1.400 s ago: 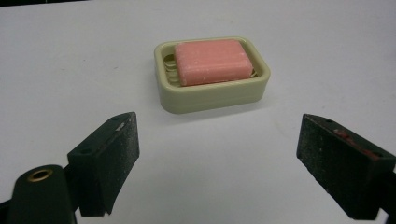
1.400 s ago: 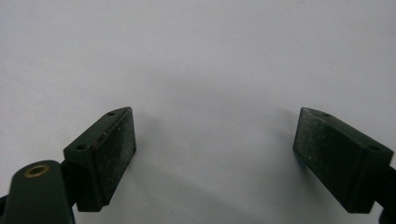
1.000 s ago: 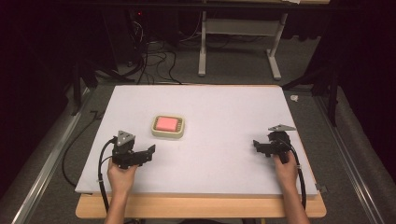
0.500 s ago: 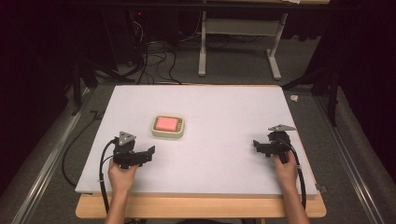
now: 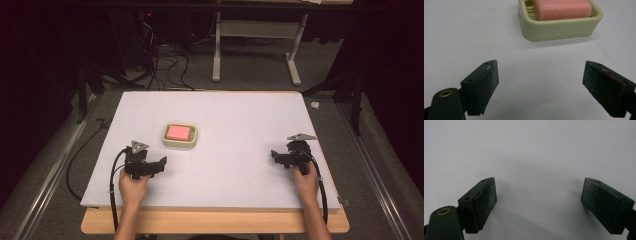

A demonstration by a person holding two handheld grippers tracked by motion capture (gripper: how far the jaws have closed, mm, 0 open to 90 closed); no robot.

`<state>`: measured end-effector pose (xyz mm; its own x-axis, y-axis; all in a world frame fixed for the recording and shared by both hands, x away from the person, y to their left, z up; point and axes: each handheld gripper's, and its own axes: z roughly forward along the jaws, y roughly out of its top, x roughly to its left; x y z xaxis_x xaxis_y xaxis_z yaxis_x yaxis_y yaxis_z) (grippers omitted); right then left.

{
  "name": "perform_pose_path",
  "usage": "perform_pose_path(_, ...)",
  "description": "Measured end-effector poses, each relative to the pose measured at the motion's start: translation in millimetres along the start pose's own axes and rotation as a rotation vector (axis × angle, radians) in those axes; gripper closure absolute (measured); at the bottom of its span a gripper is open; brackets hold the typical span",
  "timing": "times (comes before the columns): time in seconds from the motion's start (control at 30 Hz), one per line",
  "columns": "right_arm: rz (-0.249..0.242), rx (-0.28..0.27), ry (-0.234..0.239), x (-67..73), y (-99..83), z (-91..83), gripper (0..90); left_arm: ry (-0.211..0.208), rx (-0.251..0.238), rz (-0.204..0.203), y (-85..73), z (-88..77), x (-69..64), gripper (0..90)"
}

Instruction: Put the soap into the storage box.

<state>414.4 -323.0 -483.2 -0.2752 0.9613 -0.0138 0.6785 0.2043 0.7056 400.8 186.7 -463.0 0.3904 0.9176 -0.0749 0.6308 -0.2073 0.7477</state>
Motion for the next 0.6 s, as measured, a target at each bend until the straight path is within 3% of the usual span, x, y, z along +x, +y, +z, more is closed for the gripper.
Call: perform_pose_path(0.6, 0.0, 0.0, 0.0, 0.0, 0.0, 0.0, 13.6, 0.05, 0.03, 0.033, -2.0, 18.1, 0.3, 14.2)
